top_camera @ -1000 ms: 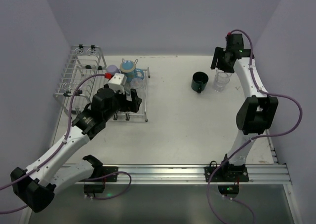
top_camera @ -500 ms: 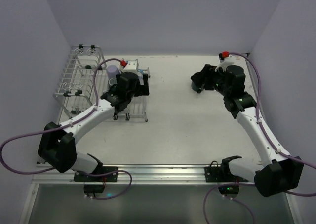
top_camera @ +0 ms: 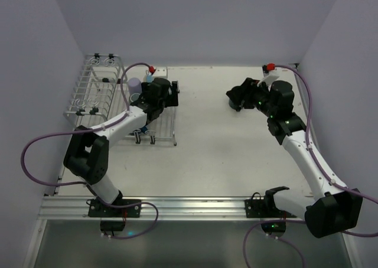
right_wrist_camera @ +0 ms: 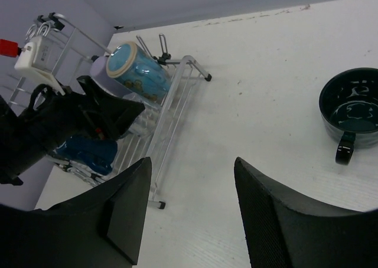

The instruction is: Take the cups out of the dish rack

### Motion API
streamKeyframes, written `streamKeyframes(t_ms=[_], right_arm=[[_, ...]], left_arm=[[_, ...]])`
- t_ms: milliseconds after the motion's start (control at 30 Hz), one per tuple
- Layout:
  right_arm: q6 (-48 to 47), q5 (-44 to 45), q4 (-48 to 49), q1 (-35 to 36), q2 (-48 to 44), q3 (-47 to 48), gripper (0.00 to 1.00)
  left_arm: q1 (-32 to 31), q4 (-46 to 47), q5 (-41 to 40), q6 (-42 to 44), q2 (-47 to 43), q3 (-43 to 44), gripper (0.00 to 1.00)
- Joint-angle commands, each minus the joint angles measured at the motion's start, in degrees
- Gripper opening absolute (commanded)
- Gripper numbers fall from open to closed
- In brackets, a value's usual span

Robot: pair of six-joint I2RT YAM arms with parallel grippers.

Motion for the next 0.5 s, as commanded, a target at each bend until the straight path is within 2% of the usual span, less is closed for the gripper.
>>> streamKeyframes(t_ms=[0,300,333,467], right_arm=[[0.9,-1.9,3.3,0.0,-0.5,0.5,0.60],[0.9,-2.5,3.3,0.2,-0.5,0.3,0.60],[1.0,-2.6,3.3,0.2,-0.5,0.4,0.60],[1.0,-2.7,3.3,0.4,-0.7,0.4,0.60]], left_arm=[[0.6,3.3,-0.9,1.1,2.2,2.6,0.96],[1.4,4.3,0.9,0.9,5.3,2.9,0.86],[1.5,4.4,0.9,0.9,5.3,2.9,0.79],[1.6,4.4,-0.4,1.3,5.0,2.4,0.64]])
